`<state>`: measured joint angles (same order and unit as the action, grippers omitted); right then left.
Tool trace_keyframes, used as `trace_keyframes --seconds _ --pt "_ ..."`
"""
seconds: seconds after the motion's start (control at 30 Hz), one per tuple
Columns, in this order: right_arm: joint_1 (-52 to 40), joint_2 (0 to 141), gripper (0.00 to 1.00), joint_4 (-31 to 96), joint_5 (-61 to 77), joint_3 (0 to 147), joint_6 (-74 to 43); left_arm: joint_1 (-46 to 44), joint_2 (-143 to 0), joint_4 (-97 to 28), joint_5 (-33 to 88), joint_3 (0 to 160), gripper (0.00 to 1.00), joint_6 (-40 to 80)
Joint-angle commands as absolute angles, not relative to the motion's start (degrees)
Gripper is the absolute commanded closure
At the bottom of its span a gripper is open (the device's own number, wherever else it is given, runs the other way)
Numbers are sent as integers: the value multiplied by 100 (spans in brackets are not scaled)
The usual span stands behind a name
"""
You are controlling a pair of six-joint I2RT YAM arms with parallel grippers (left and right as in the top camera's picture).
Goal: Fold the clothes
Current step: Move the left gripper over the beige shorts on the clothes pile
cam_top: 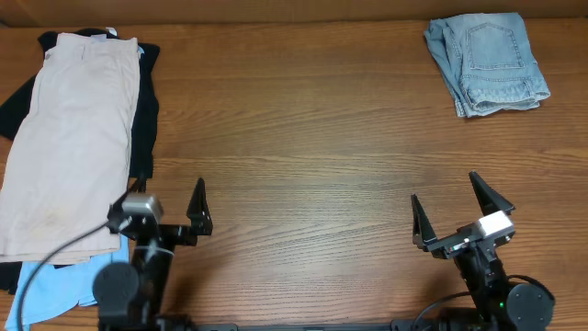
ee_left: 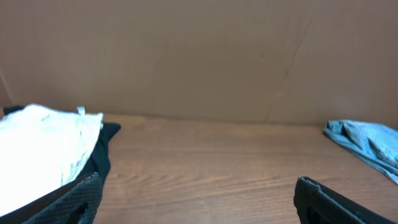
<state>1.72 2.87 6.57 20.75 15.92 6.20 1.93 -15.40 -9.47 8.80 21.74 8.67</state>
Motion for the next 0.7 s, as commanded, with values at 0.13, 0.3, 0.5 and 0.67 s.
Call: trace_keyframes --seconds 0.13,0.3,0.5,0.67 --pt "128 1660 0 1286 2482 2954 576 233 -3618 -2071 1214 4469 0 191" --pt "128 3006 0 2047 2733 3940 574 233 -5000 -3465 1210 6020 0 -47" --pt "128 4958 0 3518 2829 5566 576 233 -6619 -5308 1216 7767 0 -43" --pt "128 6705 0 4993 3015 7146 576 231 -7767 -6036 1127 8514 0 -141"
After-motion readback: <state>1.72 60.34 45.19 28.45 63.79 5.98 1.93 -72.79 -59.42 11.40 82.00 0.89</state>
